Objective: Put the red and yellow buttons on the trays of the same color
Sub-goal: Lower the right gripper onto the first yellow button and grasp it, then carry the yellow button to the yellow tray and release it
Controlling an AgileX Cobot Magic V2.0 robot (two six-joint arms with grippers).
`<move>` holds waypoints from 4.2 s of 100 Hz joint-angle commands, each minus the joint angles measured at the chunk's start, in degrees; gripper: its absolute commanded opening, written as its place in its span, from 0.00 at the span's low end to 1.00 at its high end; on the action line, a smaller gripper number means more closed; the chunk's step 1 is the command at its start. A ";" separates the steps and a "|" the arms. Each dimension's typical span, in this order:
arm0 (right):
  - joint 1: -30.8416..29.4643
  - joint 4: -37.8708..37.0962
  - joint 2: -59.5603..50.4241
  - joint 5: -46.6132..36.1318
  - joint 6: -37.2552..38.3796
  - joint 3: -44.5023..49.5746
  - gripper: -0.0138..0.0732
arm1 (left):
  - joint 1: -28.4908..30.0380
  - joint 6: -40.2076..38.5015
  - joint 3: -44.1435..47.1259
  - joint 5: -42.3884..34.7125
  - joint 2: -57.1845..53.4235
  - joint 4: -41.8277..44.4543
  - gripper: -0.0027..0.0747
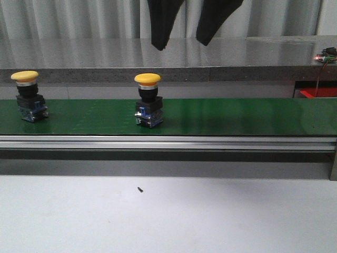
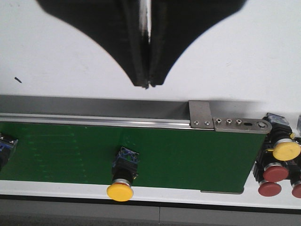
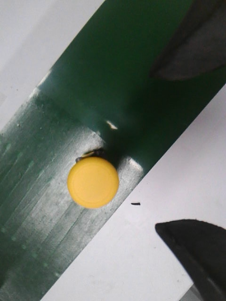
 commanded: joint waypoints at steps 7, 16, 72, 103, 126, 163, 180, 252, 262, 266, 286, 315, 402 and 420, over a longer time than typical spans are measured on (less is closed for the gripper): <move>-0.03 2.67 1.19 1.97 -4.42 -5.79 0.85 | -0.29 -0.13 -1.47 -3.91 0.50 -1.04 0.01; -0.03 3.94 3.71 2.78 -6.68 -7.31 0.85 | -0.29 -0.13 -1.47 -3.91 0.50 -1.04 0.01; -0.16 3.81 9.92 1.50 -7.68 -8.03 0.57 | -0.29 -0.13 -1.47 -3.91 0.50 -1.04 0.01; -0.32 3.81 9.17 3.30 -6.67 -8.03 0.43 | -0.29 -0.13 -1.47 -3.91 0.50 -1.04 0.01; -4.03 3.81 4.59 6.52 -4.08 -7.93 0.43 | -0.29 -0.13 -1.47 -3.91 0.50 -1.04 0.01; -17.94 3.21 -8.58 4.17 -0.27 5.94 0.43 | -0.29 -0.13 -1.47 -3.91 0.50 -1.04 0.01; -26.23 2.76 -15.83 1.25 0.32 16.19 0.43 | -0.29 -0.13 -1.47 -3.91 0.50 -1.04 0.01; -55.73 1.94 -18.26 -2.87 2.86 27.00 0.43 | -0.29 -0.13 -1.47 -3.91 0.50 -1.04 0.01; -55.79 1.65 -15.72 -4.40 2.91 27.00 0.43 | -0.29 -0.13 -1.47 -3.91 0.50 -1.04 0.01; -55.79 1.63 -14.57 -5.06 2.91 27.00 0.43 | -0.29 -0.13 -1.47 -3.91 0.50 -1.04 0.01; -55.79 1.63 -9.33 -7.55 4.25 27.00 0.43 | -0.29 -0.13 -1.47 -3.91 0.50 -1.04 0.01; -55.43 2.61 -3.57 -11.84 5.28 27.00 0.43 | -0.29 -0.13 -1.47 -3.91 0.50 -1.04 0.01; -54.76 2.94 -4.91 -11.85 4.82 27.00 0.70 | -0.29 -0.13 -1.47 -3.91 0.50 -1.04 0.01; -54.76 2.94 -10.56 -10.02 4.82 27.00 0.70 | -0.29 -0.13 -1.47 -3.91 0.50 -1.04 0.01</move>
